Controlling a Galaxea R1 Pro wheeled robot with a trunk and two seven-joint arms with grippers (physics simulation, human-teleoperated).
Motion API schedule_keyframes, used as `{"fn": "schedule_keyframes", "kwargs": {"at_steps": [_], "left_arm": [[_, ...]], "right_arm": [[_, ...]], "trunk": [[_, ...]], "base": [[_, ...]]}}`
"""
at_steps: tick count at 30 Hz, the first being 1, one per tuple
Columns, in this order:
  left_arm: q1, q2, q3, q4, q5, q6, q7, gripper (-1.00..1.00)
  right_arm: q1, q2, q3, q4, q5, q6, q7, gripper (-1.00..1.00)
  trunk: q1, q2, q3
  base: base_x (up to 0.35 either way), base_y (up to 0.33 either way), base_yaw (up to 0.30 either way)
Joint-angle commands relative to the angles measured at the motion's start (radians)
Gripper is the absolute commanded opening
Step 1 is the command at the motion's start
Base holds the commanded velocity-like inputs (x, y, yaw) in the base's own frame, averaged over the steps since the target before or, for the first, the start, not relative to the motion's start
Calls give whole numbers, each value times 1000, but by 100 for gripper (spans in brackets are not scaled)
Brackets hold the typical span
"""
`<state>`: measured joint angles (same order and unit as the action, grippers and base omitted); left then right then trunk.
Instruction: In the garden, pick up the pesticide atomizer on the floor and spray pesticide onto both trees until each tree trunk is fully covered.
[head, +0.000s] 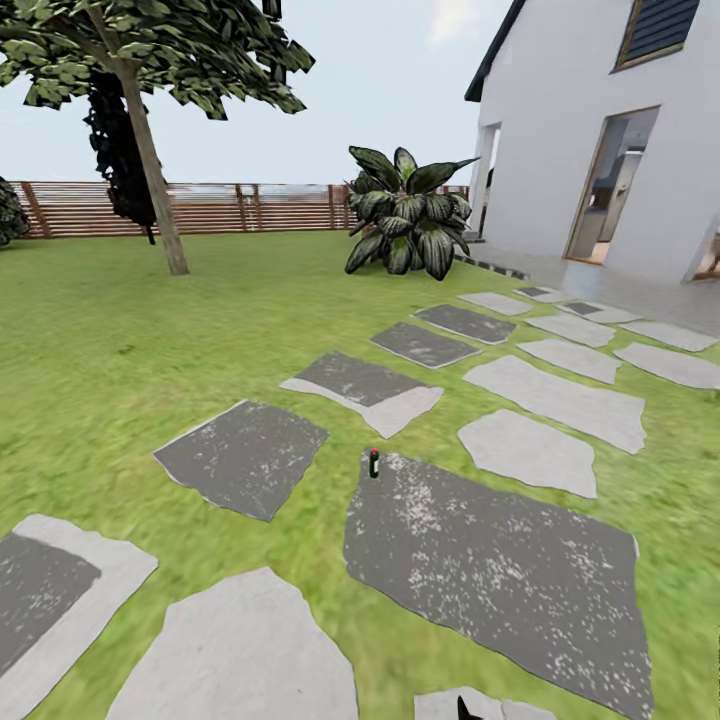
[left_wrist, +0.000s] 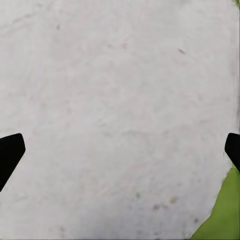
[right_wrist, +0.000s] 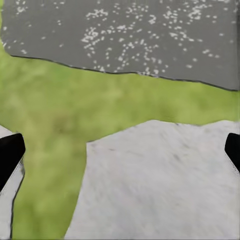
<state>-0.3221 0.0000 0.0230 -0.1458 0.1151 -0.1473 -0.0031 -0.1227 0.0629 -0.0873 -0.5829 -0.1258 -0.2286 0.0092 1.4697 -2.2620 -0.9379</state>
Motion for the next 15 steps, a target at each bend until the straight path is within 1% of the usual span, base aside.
{"fn": "schedule_keyframes", "kwargs": {"at_steps": [1,3,15], "left_arm": [[0,0,0,0,0,0,0,100],[0,0,0,0,0,0,0,100],[0,0,0,0,0,0,0,100]], "right_arm": [[0,0,0,0,0,0,0,100],[0,0,0,0,0,0,0,100],[0,0,-1,2,0,0,1,100]], "trunk": [[0,0,0],[0,0,0],[0,0,0]], "base": [[339,111,-265],[339,112,-177],[307,169,-6]]}}
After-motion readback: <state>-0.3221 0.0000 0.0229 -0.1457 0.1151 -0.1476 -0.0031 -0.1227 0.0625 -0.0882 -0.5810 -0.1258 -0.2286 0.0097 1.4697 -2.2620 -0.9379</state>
